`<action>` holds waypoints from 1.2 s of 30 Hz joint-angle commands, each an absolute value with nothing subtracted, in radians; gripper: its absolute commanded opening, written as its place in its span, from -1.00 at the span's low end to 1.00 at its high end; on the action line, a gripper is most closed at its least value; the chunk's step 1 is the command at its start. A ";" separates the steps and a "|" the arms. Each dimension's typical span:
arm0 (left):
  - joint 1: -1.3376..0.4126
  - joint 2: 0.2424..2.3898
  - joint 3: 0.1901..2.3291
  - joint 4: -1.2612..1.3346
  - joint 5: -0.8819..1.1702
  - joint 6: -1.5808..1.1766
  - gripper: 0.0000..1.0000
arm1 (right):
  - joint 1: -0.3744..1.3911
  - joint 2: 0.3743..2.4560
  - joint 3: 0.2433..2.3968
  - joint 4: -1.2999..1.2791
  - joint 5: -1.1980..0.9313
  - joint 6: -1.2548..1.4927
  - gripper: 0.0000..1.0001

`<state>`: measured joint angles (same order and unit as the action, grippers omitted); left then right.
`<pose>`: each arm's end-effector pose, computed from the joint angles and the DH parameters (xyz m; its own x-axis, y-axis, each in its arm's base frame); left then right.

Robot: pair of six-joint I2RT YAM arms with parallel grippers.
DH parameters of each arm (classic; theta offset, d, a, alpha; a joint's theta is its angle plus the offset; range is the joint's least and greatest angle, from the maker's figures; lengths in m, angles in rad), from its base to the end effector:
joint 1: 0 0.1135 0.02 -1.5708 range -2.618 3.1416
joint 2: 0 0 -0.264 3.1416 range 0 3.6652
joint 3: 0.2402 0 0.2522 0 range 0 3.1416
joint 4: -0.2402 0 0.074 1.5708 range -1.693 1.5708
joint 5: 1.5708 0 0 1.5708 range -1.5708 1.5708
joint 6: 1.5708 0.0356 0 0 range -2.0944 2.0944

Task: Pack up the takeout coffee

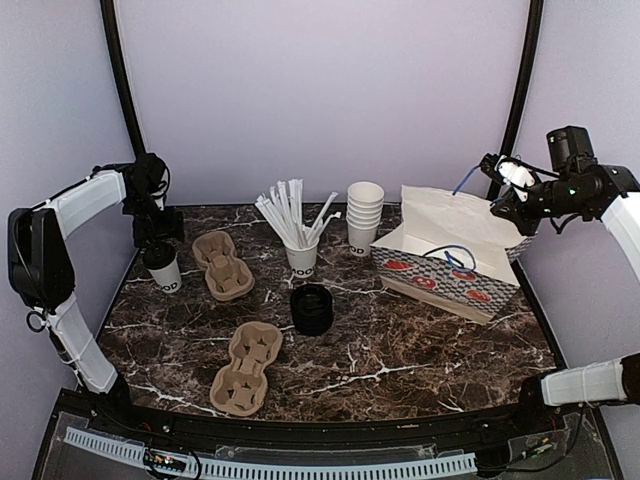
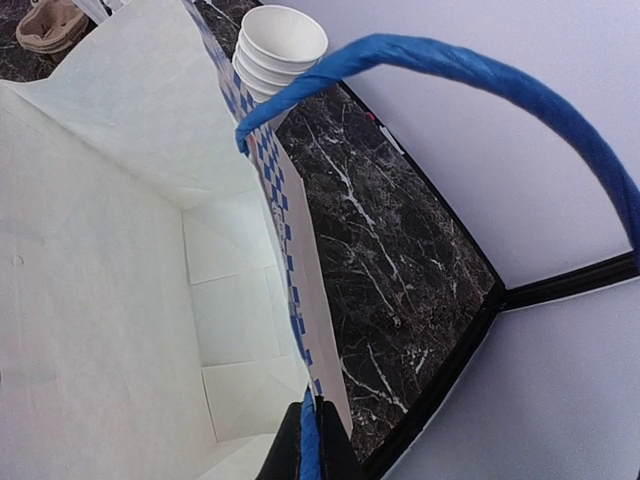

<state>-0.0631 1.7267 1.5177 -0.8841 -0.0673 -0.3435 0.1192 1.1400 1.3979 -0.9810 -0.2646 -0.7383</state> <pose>0.3628 -0.0205 0.2849 -0.8453 -0.2833 -0.4530 -0.2683 0.9583 -0.0986 0.2099 0.0345 0.4022 -0.2777 -0.6875 -0.6710 -0.6711 0.6386 -0.3766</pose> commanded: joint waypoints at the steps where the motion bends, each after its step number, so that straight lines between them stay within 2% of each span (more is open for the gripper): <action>1: -0.063 1.675 1.521 -0.859 0.007 -0.329 0.63 | 0.124 1.126 1.388 -0.926 -0.264 -0.723 -1.00; 5: -0.131 1.603 1.486 -0.798 0.134 -0.289 0.47 | 0.124 1.136 1.397 -0.932 -0.268 -0.720 -1.00; 7: -0.230 1.563 1.463 -0.781 0.180 -0.244 0.35 | 0.124 1.139 1.403 -0.935 -0.269 -0.718 -1.00; 11: -0.423 1.545 1.438 -0.925 0.197 -0.287 0.18 | 0.124 1.142 1.410 -0.938 -0.258 -0.718 -1.00; 18: -0.702 1.408 1.201 -0.978 0.209 -0.391 0.08 | 0.126 1.158 1.414 -0.933 -0.255 -0.716 -1.00; 23: -0.872 1.329 1.034 -0.888 0.227 -0.488 0.08 | 0.126 1.171 1.426 -0.926 -0.265 -0.712 -1.00; 29: -0.970 1.398 0.980 -0.831 0.152 -0.564 0.05 | 0.126 1.180 1.427 -0.921 -0.268 -0.703 -1.00; 36: -1.000 1.526 1.015 -0.826 0.082 -0.588 0.01 | 0.127 1.173 1.431 -0.927 -0.273 -0.696 -1.00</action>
<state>-0.9890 1.4857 0.9924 -0.8188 0.1516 -0.5537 0.1192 1.1767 1.3964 -0.9596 -0.2611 -0.7174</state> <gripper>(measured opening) 0.503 0.005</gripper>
